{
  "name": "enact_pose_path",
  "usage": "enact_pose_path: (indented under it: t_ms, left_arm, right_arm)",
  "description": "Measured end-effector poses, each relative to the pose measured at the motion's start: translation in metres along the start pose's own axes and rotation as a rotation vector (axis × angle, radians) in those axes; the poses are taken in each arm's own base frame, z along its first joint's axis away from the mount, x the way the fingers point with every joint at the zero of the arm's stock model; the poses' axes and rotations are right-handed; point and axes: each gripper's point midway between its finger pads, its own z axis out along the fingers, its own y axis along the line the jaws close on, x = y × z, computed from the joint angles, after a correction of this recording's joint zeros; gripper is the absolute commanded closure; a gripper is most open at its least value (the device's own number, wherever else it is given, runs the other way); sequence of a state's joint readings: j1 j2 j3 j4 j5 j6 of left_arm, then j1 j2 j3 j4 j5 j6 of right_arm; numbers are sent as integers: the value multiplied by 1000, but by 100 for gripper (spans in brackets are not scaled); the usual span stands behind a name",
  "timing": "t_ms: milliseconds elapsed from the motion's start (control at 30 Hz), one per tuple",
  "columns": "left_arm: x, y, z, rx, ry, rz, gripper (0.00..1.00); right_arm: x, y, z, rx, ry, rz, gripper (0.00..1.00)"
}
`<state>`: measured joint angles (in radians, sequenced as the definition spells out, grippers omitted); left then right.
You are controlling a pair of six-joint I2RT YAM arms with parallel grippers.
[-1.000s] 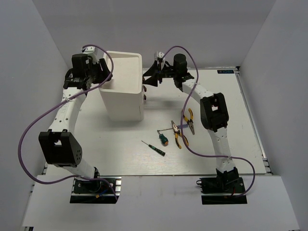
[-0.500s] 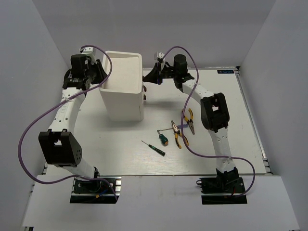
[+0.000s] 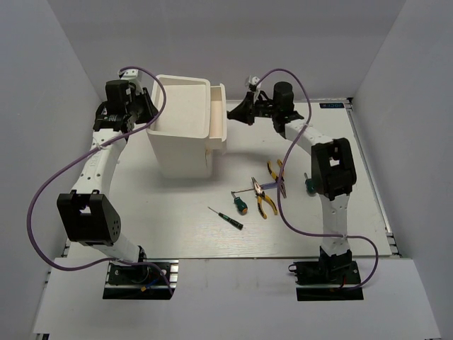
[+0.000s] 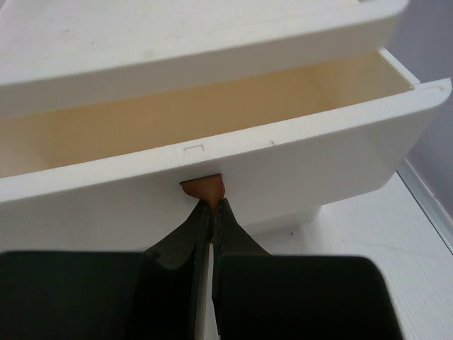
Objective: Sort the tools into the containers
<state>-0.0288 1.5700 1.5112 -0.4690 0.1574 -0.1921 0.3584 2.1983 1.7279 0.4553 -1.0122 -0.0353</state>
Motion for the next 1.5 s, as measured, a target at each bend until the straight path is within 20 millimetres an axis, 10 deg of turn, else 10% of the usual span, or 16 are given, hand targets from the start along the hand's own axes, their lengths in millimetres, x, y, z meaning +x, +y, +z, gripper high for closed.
enact_pose_path:
  t_ms: [267, 333, 367, 500, 800, 933, 1200, 1500]
  left_arm:
    - [0, 0, 0, -2, -1, 1, 71]
    - [0, 0, 0, -2, -1, 1, 64]
    - [0, 0, 0, -1, -2, 1, 56]
    - [4, -5, 1, 25, 11, 1, 29]
    - [7, -17, 1, 75, 21, -13, 20]
    - [3, -19, 0, 81, 12, -14, 19]
    - [-35, -31, -9, 117, -74, -3, 16]
    - [-79, -52, -53, 178, -214, 24, 27]
  right_arm:
    - [6, -10, -46, 51, 22, 13, 100]
    - [7, -12, -54, 57, 26, 18, 56]
    - [8, -12, -57, 60, 28, 23, 10]
    - [7, -19, -69, 89, 31, 16, 10]
    - [8, -19, -115, 264, 197, 27, 14]
    - [41, -11, -136, 342, 376, 112, 95]
    - [143, 42, -178, 478, 797, 366, 76]
    - [166, 54, -216, 633, 1034, 402, 56]
